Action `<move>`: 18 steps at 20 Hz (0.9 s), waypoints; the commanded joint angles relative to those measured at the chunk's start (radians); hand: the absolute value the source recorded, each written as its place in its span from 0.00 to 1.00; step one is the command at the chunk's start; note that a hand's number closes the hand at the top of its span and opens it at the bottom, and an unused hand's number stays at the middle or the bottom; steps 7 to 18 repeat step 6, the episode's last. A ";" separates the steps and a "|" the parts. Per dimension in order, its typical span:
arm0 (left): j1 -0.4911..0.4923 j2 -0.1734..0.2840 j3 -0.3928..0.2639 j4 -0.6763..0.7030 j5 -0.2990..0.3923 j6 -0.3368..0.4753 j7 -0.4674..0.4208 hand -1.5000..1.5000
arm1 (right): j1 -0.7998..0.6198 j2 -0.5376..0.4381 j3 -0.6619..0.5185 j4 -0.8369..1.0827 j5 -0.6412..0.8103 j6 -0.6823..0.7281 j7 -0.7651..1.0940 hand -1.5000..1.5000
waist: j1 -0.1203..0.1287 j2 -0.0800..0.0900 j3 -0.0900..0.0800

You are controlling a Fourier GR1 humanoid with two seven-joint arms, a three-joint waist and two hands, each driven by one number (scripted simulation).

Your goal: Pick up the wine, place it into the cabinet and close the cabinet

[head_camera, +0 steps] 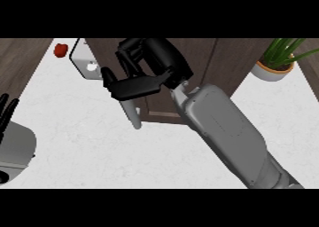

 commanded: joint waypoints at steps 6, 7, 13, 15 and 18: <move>-0.046 0.007 -0.006 -0.013 0.020 -0.013 0.045 0.00 | -0.062 -0.068 -0.115 0.192 0.018 0.001 -0.028 1.00 | -0.007 0.040 0.007; -0.046 0.007 -0.006 -0.013 0.020 -0.013 0.045 0.00 | -0.062 -0.068 -0.115 0.192 0.018 0.001 -0.028 1.00 | -0.007 0.040 0.007; -0.046 0.007 -0.006 -0.013 0.020 -0.013 0.045 0.00 | -0.062 -0.068 -0.115 0.192 0.018 0.001 -0.028 1.00 | -0.007 0.040 0.007; -0.046 0.007 -0.006 -0.013 0.020 -0.013 0.045 0.00 | -0.062 -0.068 -0.115 0.192 0.018 0.001 -0.028 1.00 | -0.007 0.040 0.007; -0.046 0.007 -0.006 -0.013 0.020 -0.013 0.045 0.00 | -0.062 -0.068 -0.115 0.192 0.018 0.001 -0.028 1.00 | -0.007 0.040 0.007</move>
